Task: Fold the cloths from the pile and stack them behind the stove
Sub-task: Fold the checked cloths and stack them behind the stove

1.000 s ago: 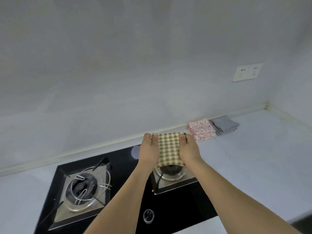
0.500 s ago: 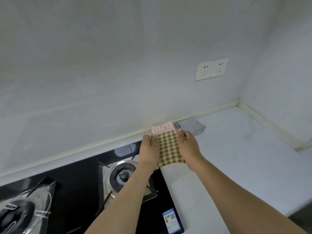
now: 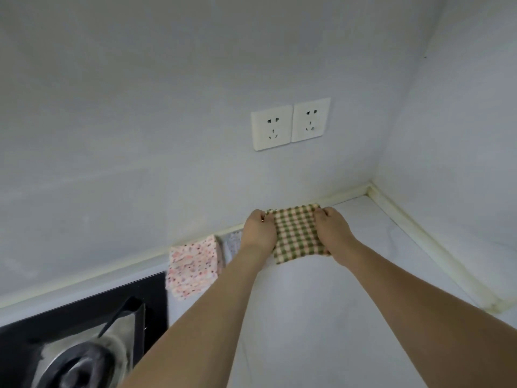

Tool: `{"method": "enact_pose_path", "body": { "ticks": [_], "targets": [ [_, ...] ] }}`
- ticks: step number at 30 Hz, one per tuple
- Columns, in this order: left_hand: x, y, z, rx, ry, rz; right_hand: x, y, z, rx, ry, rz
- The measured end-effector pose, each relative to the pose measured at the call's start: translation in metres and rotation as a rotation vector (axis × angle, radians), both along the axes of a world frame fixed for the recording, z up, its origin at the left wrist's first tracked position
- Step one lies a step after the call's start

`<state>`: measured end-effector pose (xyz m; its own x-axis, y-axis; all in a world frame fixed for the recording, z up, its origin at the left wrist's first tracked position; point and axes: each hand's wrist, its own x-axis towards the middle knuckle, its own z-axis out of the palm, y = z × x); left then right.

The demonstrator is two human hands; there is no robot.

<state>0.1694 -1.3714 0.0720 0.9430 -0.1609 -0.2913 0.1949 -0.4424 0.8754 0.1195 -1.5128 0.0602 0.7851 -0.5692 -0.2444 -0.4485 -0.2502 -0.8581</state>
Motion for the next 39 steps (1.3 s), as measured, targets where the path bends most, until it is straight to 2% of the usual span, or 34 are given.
{"method": "enact_pose_path", "body": {
  "ticks": [6, 14, 18, 23, 25, 29, 35, 39],
  "targets": [
    [0.05, -0.069, -0.049, 0.104, 0.056, 0.011, 0.049, -0.07, -0.059, -0.168, 0.085, 0.068],
    [0.077, -0.106, -0.102, 0.294, 0.098, 0.004, 0.084, -0.098, -0.127, -0.247, 0.138, 0.126],
    [0.076, -0.108, -0.094, 0.398, 0.081, -0.01, 0.088, -0.103, -0.129, -0.369, 0.221, 0.152],
    [0.057, -0.094, -0.052, 0.385, -0.057, -0.024, 0.068, -0.102, -0.085, -0.394, 0.404, 0.205],
    [0.044, -0.082, -0.033, 0.374, -0.1, -0.038, 0.055, -0.094, -0.063, -0.412, 0.407, 0.222],
    [0.011, -0.045, -0.007, 0.369, -0.234, -0.108, 0.022, -0.052, -0.026, -0.532, 0.28, 0.273],
    [-0.043, 0.061, 0.004, 0.536, -0.438, -0.156, -0.03, 0.054, 0.014, -0.715, 0.051, 0.439],
    [-0.071, 0.153, 0.014, 0.65, -0.548, -0.21, -0.06, 0.134, 0.026, -0.743, 0.021, 0.538]
  ]
}}
